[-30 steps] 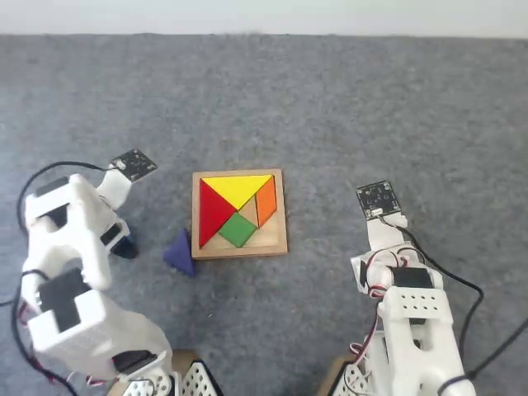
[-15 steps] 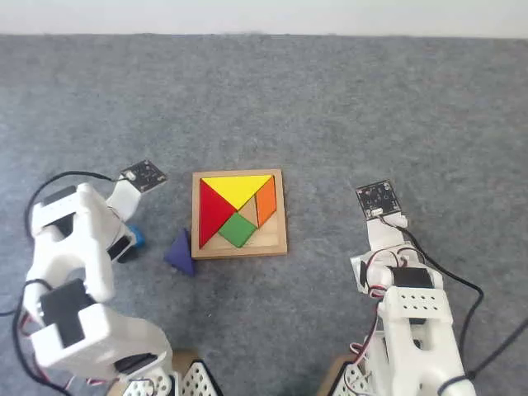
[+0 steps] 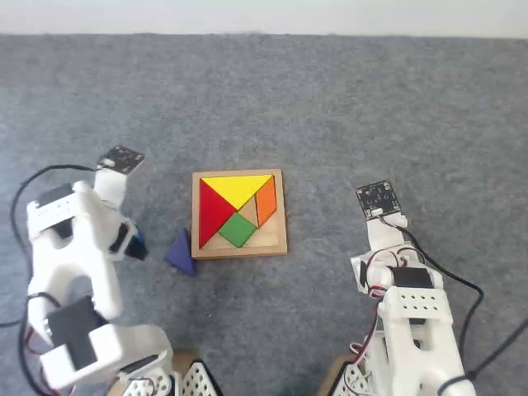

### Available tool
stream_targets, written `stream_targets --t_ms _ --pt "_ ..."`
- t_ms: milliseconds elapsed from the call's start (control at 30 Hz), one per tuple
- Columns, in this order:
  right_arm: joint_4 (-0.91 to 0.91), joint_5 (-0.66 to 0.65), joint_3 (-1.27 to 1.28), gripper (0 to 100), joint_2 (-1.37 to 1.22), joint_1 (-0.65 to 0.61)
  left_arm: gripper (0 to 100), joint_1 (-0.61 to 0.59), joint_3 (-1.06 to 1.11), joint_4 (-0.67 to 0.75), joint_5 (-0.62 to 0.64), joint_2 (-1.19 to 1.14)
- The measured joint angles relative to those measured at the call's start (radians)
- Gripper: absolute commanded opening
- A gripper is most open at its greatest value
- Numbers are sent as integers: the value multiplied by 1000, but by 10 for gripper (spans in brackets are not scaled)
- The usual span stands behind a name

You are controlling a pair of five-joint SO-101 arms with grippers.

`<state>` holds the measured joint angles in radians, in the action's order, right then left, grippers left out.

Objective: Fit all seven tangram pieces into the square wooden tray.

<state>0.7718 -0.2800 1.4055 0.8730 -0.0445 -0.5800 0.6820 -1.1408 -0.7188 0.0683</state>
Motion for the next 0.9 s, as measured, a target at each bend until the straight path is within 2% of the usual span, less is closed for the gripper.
stream_targets --t_ms 100,300,667,900 --pt "0 0 0 62 0 0 250 6 0 71 89 0" --pt "0 0 0 62 0 0 205 51 -5 130 114 -126" --pt "0 0 0 62 0 0 118 69 -115 8 94 -221" --pt "0 0 0 62 0 0 86 71 -117 3 71 -222"
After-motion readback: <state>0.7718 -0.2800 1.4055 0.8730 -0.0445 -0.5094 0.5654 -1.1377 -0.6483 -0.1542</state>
